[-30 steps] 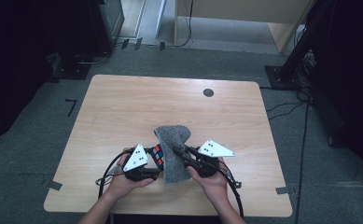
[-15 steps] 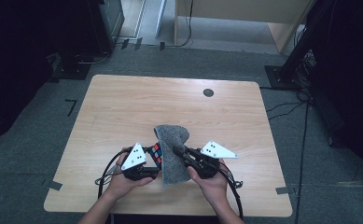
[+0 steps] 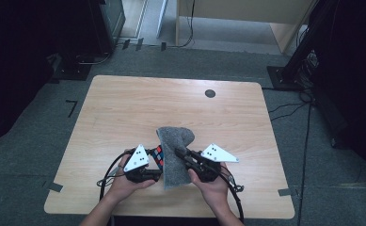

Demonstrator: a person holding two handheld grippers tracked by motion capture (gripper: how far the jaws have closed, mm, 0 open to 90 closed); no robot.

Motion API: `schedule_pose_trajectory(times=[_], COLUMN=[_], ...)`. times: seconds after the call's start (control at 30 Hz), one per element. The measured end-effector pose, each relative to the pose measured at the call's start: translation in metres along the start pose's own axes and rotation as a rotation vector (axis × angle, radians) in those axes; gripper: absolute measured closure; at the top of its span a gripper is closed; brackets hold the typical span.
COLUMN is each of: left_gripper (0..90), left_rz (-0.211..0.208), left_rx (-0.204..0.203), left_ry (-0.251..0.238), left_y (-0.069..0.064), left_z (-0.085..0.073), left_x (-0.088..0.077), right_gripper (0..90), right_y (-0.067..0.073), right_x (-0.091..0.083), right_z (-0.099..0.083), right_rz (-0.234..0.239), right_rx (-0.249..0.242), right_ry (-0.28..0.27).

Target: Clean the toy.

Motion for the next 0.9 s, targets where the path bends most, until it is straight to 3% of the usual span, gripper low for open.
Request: schedule_pose_trajectory(times=[0.13, 0.27, 0.33, 0.47, 0.57, 0.7, 0.77, 0.9], left_gripper=[34.1, 34.1, 34.1, 34.1, 34.1, 34.1, 34.1, 34.1], left_rz=[0.005, 0.021, 0.023, 0.011, -0.002, 0.0, 0.008, 0.003], left_rx=[0.03, 0.007, -0.001, 0.002, 0.017, 0.012, -0.004, -0.017], left_ry=[0.007, -0.02, -0.021, -0.003, 0.009, -0.004, -0.013, 0.0], left_y=[-0.006, 0.001, 0.004, -0.001, -0.008, -0.005, 0.0, -0.001], left_z=[-0.001, 0.003, 0.003, 0.0, -0.002, 0.001, 0.002, 0.0], left_x=[0.004, -0.002, -0.003, 0.001, 0.005, 0.002, -0.001, 0.001], right_gripper=[80.0, 80.3, 80.3, 80.3, 80.3, 80.5, 80.6, 80.6], right_y=[0.011, -0.008, -0.012, 0.007, 0.013, -0.008, -0.013, 0.003], right_x=[0.002, -0.001, -0.003, 0.0, 0.001, -0.001, -0.003, 0.0], right_z=[0.002, 0.0, -0.001, 0.002, 0.002, -0.002, -0.003, 0.0], right_rz=[0.018, -0.045, -0.053, -0.005, 0.008, -0.07, -0.084, -0.036], right_rx=[-0.036, 0.009, 0.035, -0.016, -0.05, -0.031, -0.007, -0.042], right_ry=[-0.002, 0.003, 0.004, -0.007, -0.001, 0.015, 0.017, 0.01])
Point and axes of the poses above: each handheld gripper's, and its own axes: x roughly forward along the jaws, z roughly out of its top, y roughly to its left, the point moved 10 cm from there along x, roughly forward along the jaws, and after that the axes turned 3 degrees about -y, right-handed, at the moved point
